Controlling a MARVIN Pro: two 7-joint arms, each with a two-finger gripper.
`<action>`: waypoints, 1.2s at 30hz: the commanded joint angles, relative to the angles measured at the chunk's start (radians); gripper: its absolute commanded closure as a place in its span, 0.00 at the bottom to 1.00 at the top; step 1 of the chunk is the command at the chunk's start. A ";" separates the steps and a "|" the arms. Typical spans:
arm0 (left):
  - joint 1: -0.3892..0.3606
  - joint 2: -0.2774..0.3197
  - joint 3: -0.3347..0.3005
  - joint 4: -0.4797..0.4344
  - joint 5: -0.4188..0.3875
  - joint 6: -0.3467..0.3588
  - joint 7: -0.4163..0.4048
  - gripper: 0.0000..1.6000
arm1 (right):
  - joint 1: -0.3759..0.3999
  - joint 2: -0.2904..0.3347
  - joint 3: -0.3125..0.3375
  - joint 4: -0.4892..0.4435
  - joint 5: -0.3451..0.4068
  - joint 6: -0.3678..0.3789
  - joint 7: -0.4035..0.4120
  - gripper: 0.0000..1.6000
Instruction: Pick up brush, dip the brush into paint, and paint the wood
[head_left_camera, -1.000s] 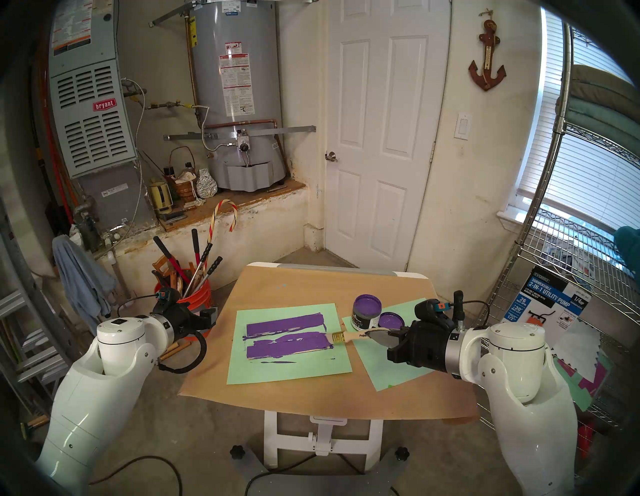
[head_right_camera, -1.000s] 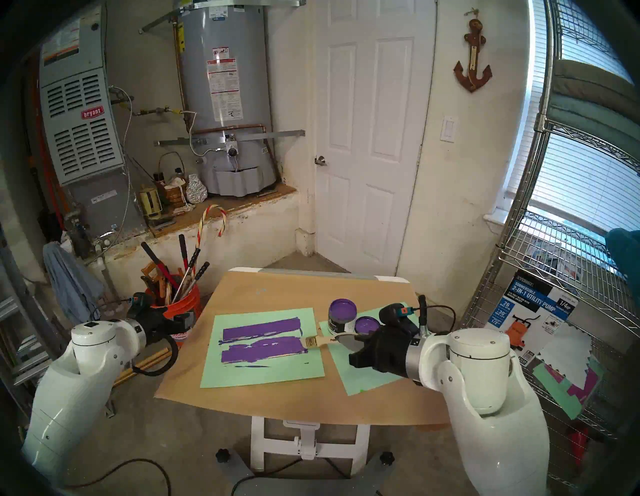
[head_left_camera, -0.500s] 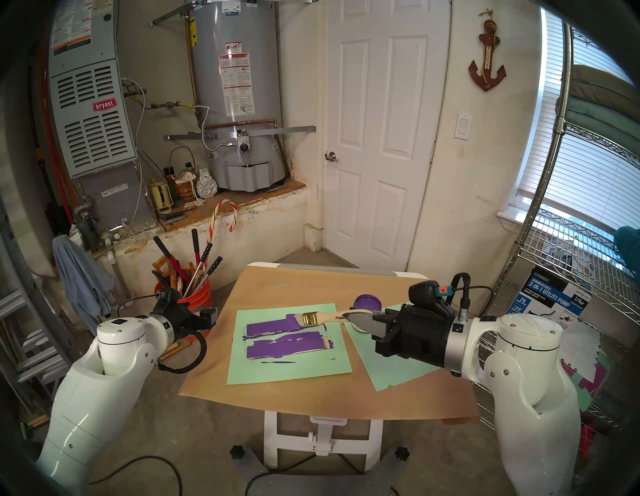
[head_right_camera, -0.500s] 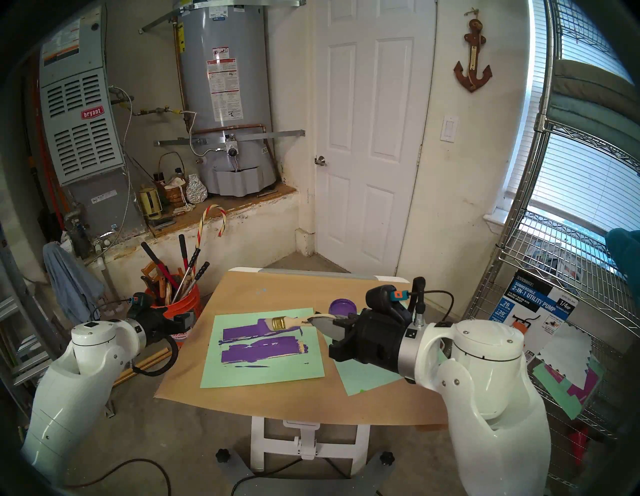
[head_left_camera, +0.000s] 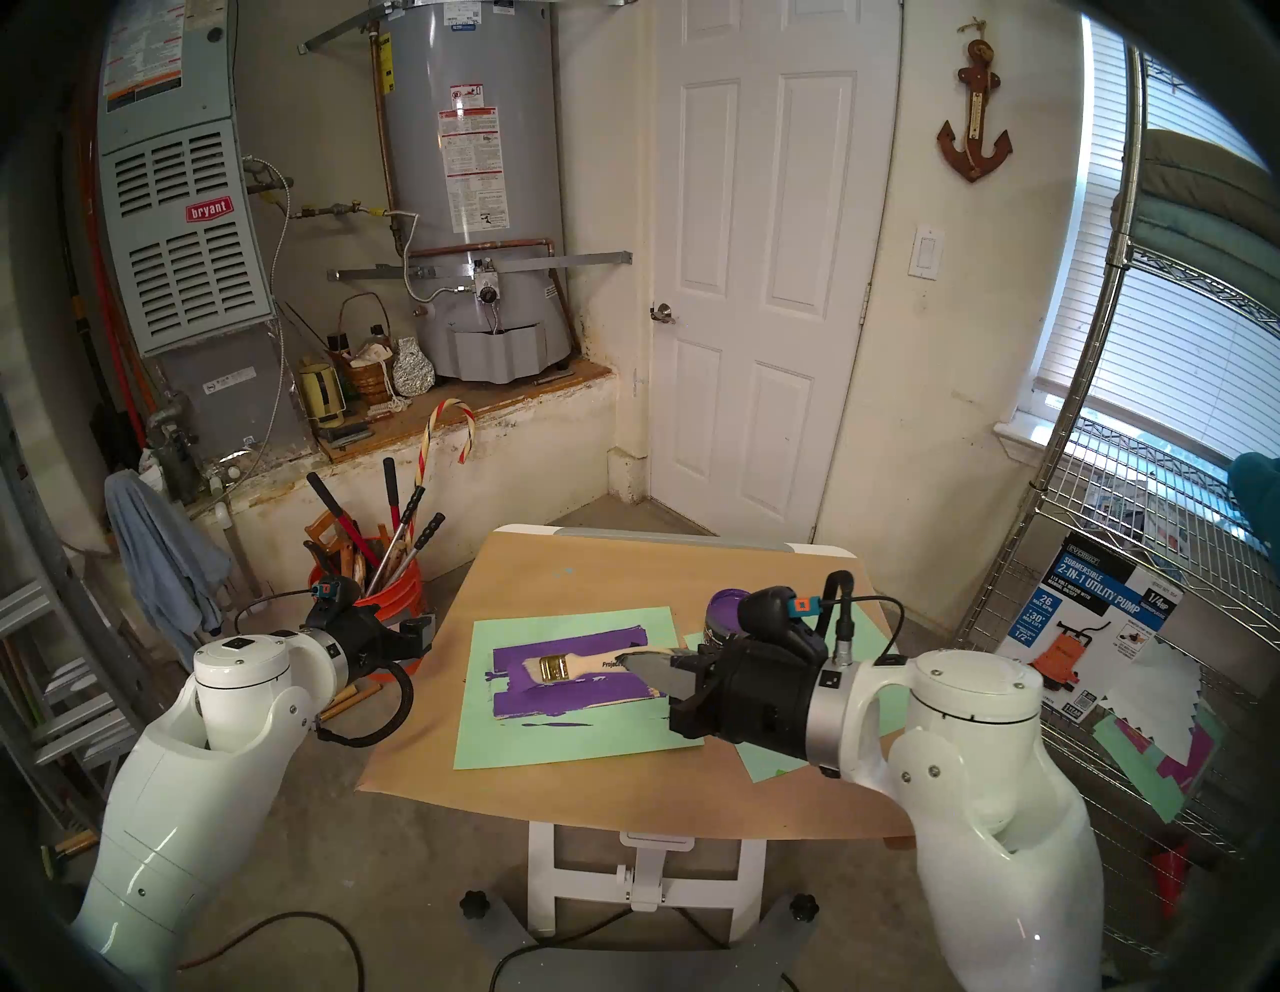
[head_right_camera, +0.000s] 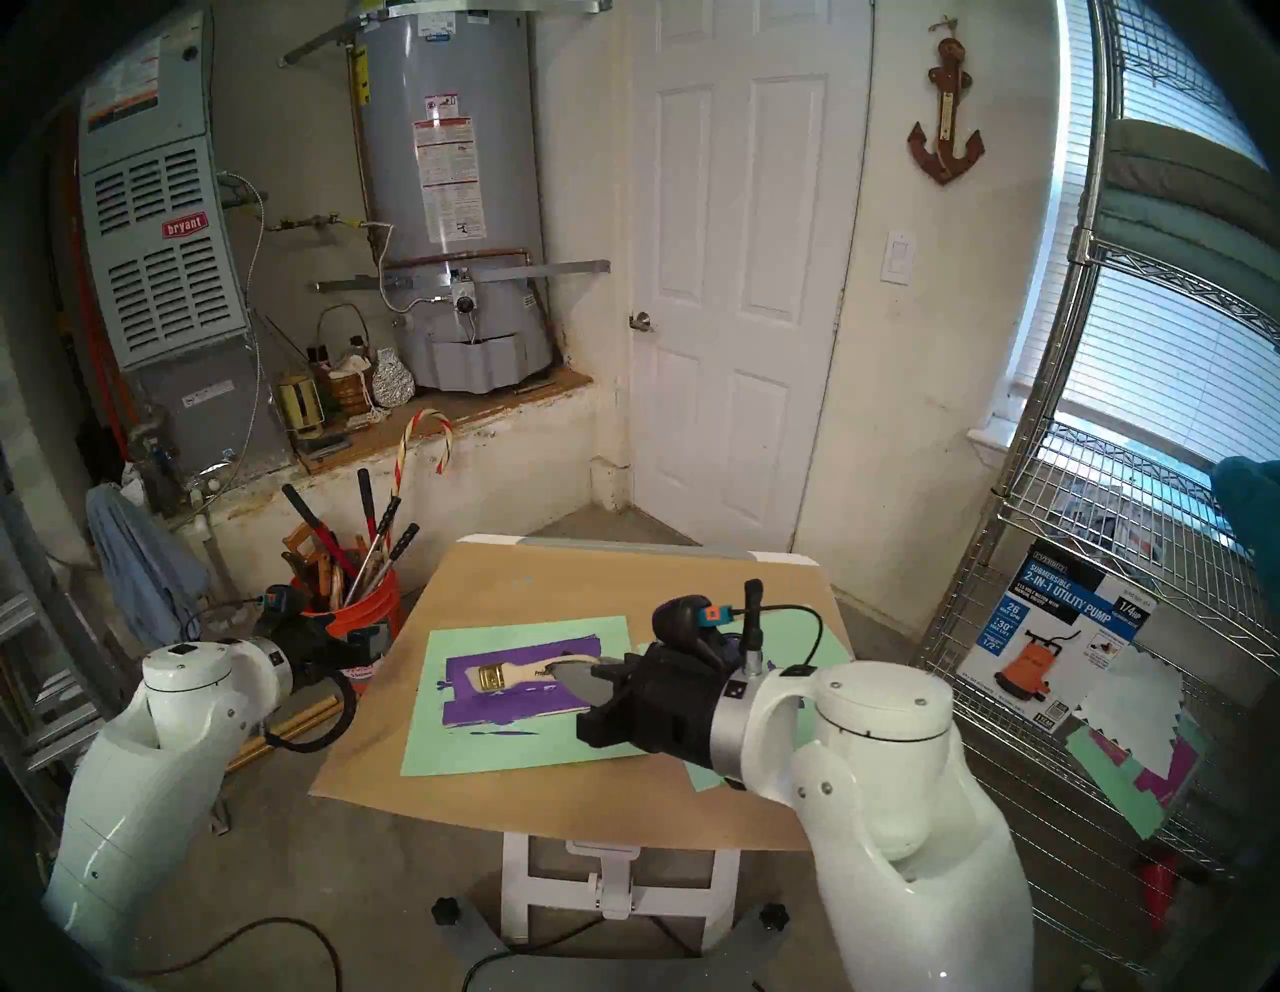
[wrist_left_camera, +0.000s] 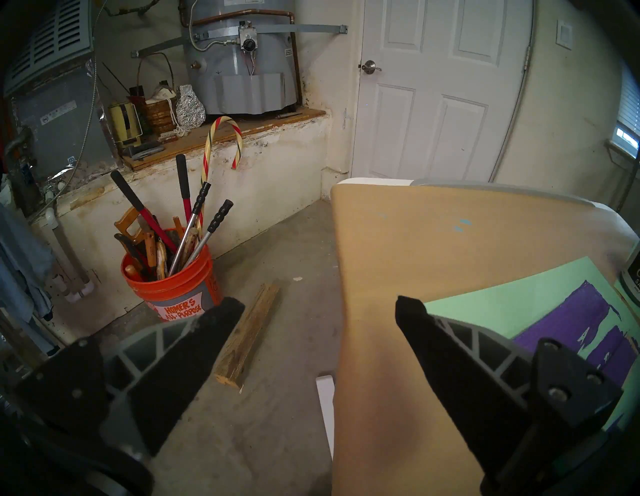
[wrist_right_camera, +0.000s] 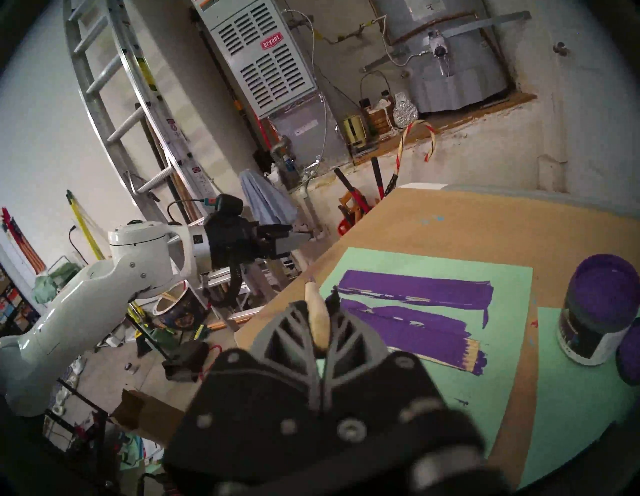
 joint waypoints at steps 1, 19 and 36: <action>-0.004 0.001 -0.009 -0.015 -0.002 -0.002 0.001 0.00 | 0.051 -0.035 -0.067 0.030 -0.012 -0.003 -0.023 1.00; -0.004 0.001 -0.009 -0.015 -0.002 -0.002 0.001 0.00 | 0.048 -0.056 -0.106 0.079 -0.008 -0.003 -0.061 1.00; -0.004 0.001 -0.010 -0.015 -0.002 -0.002 0.002 0.00 | 0.065 -0.057 -0.105 0.133 0.000 -0.003 -0.096 1.00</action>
